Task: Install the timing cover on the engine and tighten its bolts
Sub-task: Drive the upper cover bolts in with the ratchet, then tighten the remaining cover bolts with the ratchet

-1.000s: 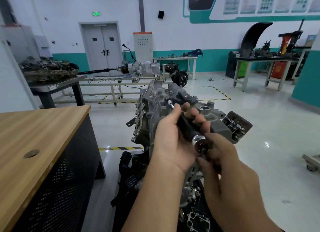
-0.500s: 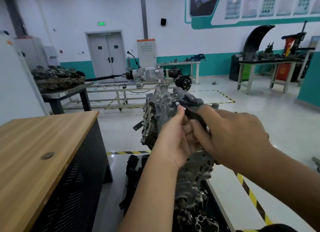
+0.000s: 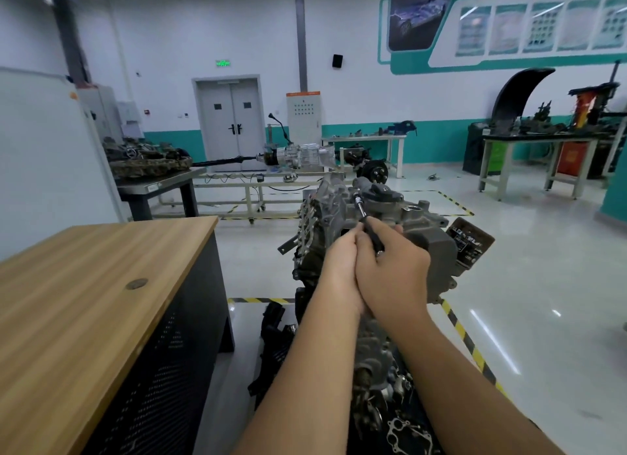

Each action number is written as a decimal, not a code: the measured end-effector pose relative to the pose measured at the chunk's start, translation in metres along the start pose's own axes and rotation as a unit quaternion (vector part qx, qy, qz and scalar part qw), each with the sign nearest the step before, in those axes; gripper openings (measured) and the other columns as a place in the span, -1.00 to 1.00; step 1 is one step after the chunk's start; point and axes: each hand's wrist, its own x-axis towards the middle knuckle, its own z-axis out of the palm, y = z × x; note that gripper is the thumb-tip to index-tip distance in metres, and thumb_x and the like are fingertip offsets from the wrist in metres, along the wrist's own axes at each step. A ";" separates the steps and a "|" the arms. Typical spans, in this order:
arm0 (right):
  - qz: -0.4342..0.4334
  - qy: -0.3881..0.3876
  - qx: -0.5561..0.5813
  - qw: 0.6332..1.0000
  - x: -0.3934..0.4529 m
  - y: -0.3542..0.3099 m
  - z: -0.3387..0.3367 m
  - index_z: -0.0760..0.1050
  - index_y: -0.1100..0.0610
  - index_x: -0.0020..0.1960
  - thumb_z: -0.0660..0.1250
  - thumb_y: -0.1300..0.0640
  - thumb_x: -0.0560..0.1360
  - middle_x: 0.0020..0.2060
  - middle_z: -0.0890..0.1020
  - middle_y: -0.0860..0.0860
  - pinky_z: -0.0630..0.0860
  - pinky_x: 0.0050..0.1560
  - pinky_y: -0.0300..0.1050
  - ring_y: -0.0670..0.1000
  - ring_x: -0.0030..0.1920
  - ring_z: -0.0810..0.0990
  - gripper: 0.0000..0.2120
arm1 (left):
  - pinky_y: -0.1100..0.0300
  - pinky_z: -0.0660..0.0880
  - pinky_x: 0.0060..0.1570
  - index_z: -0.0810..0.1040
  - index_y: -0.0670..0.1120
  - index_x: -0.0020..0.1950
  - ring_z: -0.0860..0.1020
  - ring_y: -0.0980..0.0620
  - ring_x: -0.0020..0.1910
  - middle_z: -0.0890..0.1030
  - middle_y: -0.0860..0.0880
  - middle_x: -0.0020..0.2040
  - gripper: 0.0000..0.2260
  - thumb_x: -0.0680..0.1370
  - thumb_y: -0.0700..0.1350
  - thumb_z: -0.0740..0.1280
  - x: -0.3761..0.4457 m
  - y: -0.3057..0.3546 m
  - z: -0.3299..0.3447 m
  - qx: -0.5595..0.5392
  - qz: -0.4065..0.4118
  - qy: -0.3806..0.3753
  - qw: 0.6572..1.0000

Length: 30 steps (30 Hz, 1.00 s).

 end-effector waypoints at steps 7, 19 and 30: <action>-0.136 -0.008 -0.063 0.989 0.006 0.000 -0.046 0.60 -0.09 0.31 0.26 -0.13 0.54 -0.19 0.73 -0.09 0.64 -0.20 -0.09 -0.09 -0.27 0.65 -0.61 | 0.01 0.63 0.02 0.62 -0.21 0.26 0.64 -0.11 0.00 0.69 -0.17 0.01 -0.69 0.66 -0.02 0.30 0.009 0.010 0.000 -0.011 0.087 0.040 0.995; 0.054 -0.190 0.328 0.924 -0.050 0.071 -0.014 0.69 -0.25 0.08 0.42 -0.18 0.43 -0.13 0.75 -0.11 0.66 -0.15 -0.09 -0.11 -0.13 0.73 -0.77 | 0.10 0.61 -0.33 0.64 -0.16 0.00 0.71 -0.09 -0.26 0.69 -0.08 -0.23 -0.92 0.62 -0.16 0.39 0.001 0.022 -0.047 0.156 0.294 0.132 0.934; 0.277 -0.409 0.502 0.710 -0.102 0.098 0.106 0.63 0.15 -0.22 0.44 0.18 0.39 -0.53 0.23 0.04 0.28 -0.52 -0.20 -0.08 -0.59 0.20 -0.96 | 0.07 0.61 -0.21 0.70 0.02 -0.13 0.68 0.05 -0.21 0.70 0.07 -0.24 -0.82 0.58 0.07 0.40 -0.127 0.035 -0.227 0.509 0.263 0.532 0.623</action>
